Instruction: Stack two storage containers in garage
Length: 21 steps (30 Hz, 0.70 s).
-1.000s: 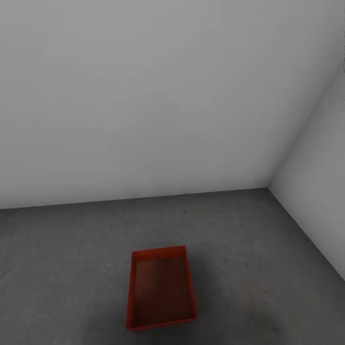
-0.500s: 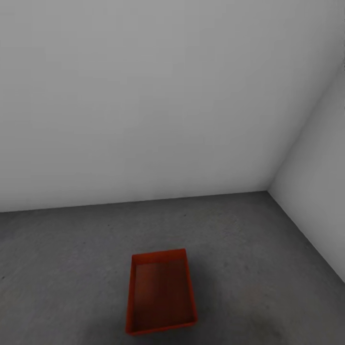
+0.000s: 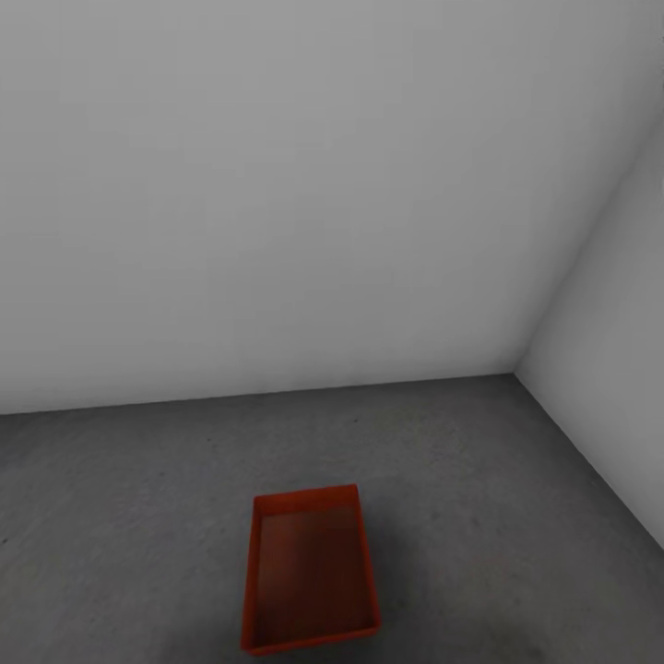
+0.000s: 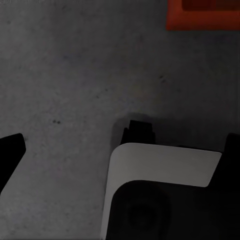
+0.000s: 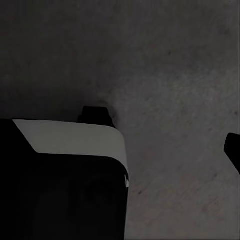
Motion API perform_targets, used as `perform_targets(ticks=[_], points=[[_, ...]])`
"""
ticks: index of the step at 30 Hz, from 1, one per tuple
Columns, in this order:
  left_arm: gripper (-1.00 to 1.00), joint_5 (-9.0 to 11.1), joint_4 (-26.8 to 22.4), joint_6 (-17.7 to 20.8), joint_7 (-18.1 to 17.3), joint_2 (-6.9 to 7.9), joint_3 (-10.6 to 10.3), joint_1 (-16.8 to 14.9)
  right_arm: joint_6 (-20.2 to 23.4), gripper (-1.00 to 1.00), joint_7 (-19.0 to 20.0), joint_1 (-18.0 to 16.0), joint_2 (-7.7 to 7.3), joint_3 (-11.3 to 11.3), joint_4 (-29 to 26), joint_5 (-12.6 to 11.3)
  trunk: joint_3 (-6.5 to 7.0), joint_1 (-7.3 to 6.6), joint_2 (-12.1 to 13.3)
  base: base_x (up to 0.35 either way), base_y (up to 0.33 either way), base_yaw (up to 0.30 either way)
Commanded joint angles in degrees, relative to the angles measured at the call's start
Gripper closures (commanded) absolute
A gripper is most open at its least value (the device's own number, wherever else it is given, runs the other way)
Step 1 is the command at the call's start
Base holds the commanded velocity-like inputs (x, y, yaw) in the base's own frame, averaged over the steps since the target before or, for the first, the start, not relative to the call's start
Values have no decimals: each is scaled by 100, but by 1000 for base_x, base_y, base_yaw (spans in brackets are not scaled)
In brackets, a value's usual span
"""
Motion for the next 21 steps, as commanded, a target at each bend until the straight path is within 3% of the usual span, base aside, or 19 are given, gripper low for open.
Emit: perform_targets(ticks=[1, 21], points=[[-100, 56, -2, 1, 5, 0, -2, -2, -35, -100, -2, -5, 4, 44, 17, -56, 3, 0, -2, 0, 0, 0], [-100, 59, -2, 1, 5, 0, -2, -2, -34, -100, -1, -4, 16, 46, 17, -59, 98, 0, -2, 0, 0, 0]])
